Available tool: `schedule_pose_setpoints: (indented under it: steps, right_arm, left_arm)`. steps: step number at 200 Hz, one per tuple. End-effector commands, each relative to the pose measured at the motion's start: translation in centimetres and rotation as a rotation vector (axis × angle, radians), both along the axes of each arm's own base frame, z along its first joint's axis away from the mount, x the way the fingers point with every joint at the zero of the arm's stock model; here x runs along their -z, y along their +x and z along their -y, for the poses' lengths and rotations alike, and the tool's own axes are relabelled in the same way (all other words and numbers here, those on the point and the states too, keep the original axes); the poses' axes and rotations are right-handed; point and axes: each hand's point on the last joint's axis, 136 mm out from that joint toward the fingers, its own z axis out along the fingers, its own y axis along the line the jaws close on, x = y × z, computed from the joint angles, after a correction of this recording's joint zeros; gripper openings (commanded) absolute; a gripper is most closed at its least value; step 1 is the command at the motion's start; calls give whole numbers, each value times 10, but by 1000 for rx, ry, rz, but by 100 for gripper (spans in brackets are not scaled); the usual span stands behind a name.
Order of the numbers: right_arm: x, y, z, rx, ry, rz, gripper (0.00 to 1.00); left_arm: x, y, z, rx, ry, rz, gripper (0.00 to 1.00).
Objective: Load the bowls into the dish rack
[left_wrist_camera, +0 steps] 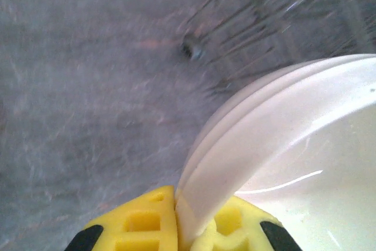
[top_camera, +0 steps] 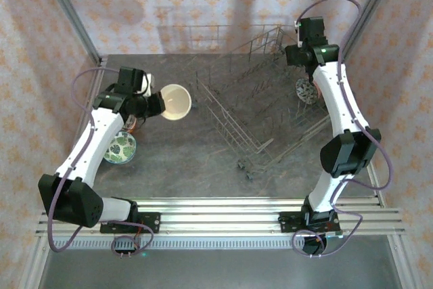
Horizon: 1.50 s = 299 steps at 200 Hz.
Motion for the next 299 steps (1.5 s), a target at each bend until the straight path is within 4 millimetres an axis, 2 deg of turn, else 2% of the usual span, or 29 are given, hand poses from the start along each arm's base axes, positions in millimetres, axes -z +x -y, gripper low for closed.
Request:
schedule_pose_setpoints:
  steps: [1, 39, 63, 83, 112, 139, 176, 210, 265, 299]
  right_arm:
    - [-9, -18, -40, -86, 133, -45, 73]
    - [-46, -33, -92, -217, 171, 13, 63]
    - [-70, -45, -126, -319, 227, 63, 59]
    - [-85, -55, -152, -400, 298, 94, 56]
    - [-89, -66, -181, -493, 337, 100, 53]
    - [-87, -75, -205, -598, 426, 91, 50]
    - [-83, -79, -218, -651, 471, 77, 46]
    - [-69, -67, -213, -581, 455, 56, 42]
    - [-53, -60, -222, -584, 482, 10, 37]
    - [-47, -55, -220, -557, 472, 2, 33]
  left_arm:
    - [-54, 28, 15, 45, -5, 179, 0]
    - [-91, 63, 40, 44, -8, 287, 0]
    - [-114, 84, 64, 57, -36, 366, 0]
    - [-126, 97, 79, 55, -12, 405, 0]
    - [-134, 112, 102, 78, -29, 427, 0]
    - [-130, 117, 122, 97, -18, 420, 0]
    - [-123, 121, 134, 99, -32, 402, 0]
    - [-126, 121, 143, 112, -42, 408, 0]
    - [-127, 124, 151, 125, -41, 391, 0]
    - [-127, 125, 155, 134, -42, 381, 0]
